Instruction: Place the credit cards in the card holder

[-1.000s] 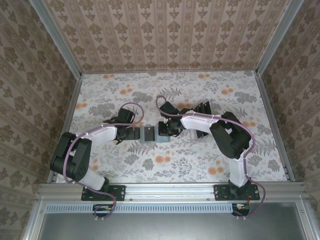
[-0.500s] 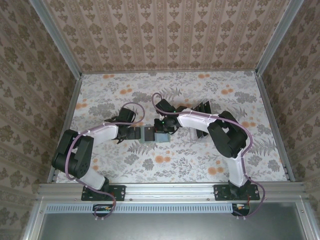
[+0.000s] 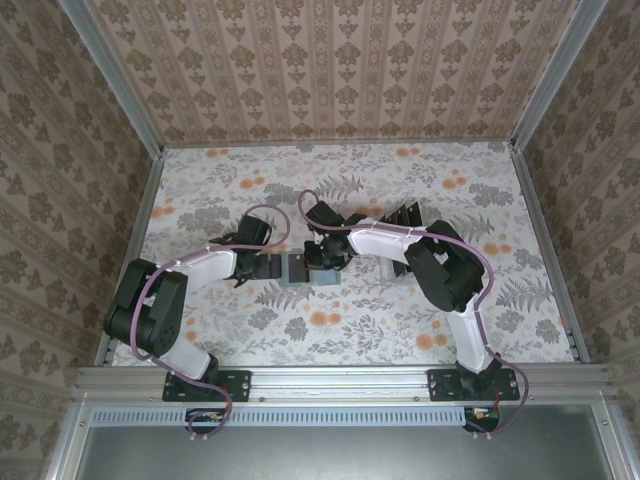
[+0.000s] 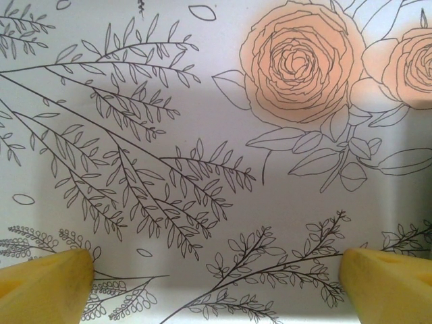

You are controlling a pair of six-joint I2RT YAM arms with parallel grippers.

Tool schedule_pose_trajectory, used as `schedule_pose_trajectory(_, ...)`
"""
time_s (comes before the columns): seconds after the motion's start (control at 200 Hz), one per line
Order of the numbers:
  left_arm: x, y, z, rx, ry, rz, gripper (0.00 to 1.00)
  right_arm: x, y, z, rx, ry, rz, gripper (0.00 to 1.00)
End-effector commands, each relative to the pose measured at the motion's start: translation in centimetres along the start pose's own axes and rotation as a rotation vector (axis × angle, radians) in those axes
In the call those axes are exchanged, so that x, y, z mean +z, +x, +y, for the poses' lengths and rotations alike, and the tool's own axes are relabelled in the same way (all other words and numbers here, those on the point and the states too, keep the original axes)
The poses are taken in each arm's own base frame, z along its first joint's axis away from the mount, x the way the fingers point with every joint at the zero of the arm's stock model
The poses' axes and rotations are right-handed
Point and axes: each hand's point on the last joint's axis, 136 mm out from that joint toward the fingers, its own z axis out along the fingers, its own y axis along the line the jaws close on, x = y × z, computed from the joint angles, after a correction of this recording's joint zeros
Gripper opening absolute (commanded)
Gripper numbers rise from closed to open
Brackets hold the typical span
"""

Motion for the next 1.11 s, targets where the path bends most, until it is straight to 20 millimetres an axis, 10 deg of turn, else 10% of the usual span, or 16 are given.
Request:
schedule_pose_trajectory(0.0,1.2,0.7,-0.3,0.008,0.003,0.025,1.0,0.5,0.4,0.5,0.002,-0.009,0.028,0.02)
schedule_pose_trajectory(0.685,1.5,1.3,-1.3,0.03,0.02,0.032,1.0,0.8,0.3,3.3,0.074,-0.168,0.042,0.02)
schedule_pose_trajectory(1.1,1.6,1.3,-1.3,0.035,0.019,0.033,1.0,-2.0,-0.2,0.7,0.078,-0.096,-0.029,0.02)
